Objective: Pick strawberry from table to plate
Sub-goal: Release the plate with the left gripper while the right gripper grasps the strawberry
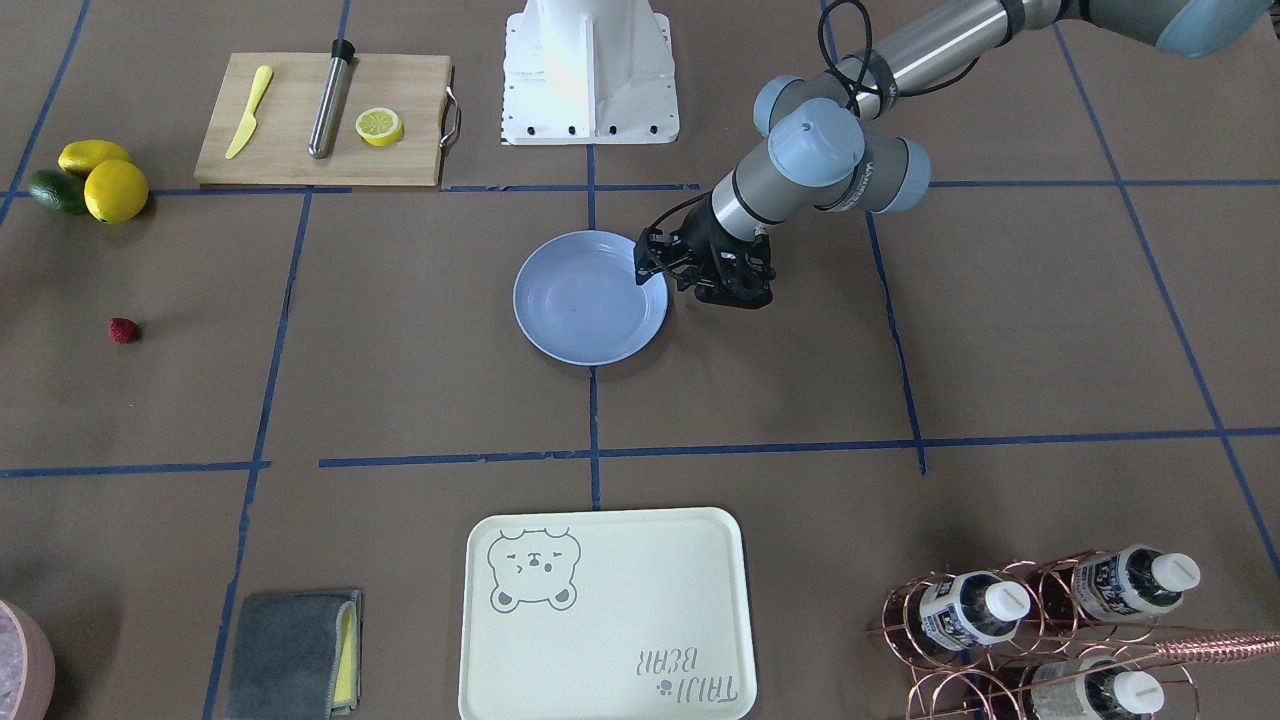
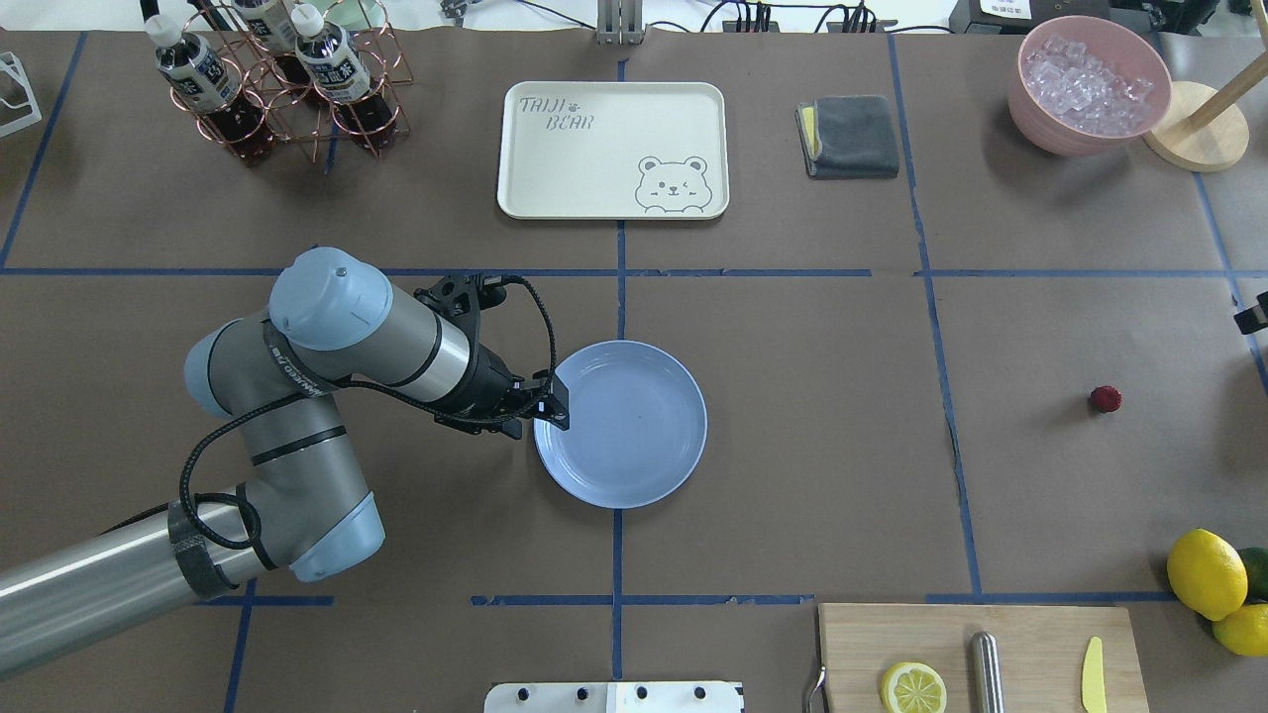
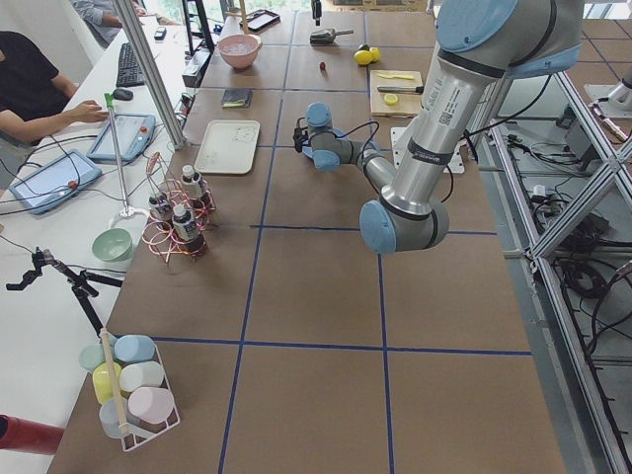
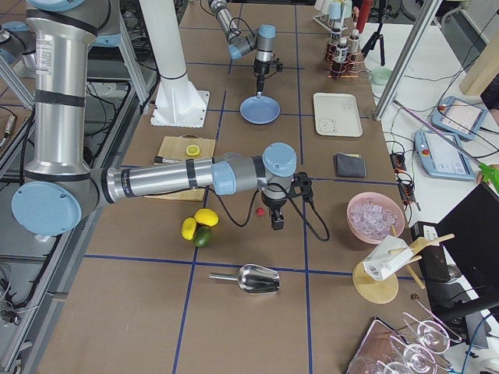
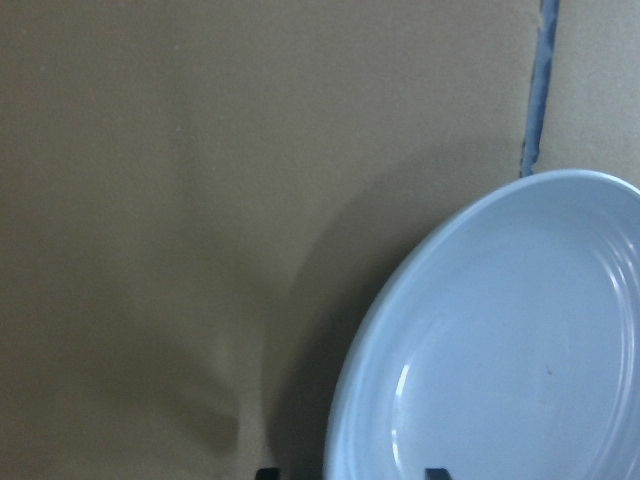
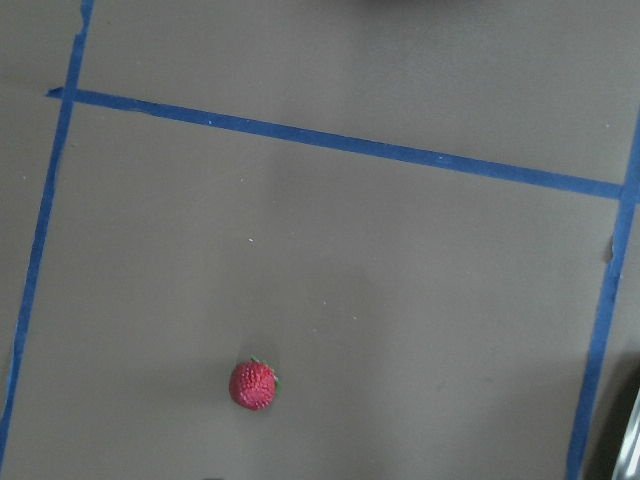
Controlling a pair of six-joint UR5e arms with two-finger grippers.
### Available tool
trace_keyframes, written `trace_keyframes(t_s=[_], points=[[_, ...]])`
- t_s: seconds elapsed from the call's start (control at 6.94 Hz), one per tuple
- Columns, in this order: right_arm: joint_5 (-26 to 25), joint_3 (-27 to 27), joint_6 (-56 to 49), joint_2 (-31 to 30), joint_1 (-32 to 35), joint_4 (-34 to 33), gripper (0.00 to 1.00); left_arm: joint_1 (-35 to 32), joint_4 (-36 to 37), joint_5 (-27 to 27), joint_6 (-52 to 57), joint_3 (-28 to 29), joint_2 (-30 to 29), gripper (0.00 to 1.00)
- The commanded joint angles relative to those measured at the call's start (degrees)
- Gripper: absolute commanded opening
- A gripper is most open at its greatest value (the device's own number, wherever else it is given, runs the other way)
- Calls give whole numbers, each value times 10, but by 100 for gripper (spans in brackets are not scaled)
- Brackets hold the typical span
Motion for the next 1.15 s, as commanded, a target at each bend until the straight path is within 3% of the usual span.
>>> trace_keyframes(t_s=[0.0, 0.14, 0.58, 1.01], points=[[-100, -1, 169, -27, -114, 155, 94, -2, 0, 4, 0, -9, 2, 68], [-146, -3, 193, -34, -162, 168, 96, -2, 0, 9, 0, -10, 3, 69], [-153, -48, 228, -29, -201, 177, 98, -50, 0, 7, 7, -72, 58, 69], [-153, -106, 267, -1, -225, 238, 95, -78, 2, 8, 40, -119, 105, 69]])
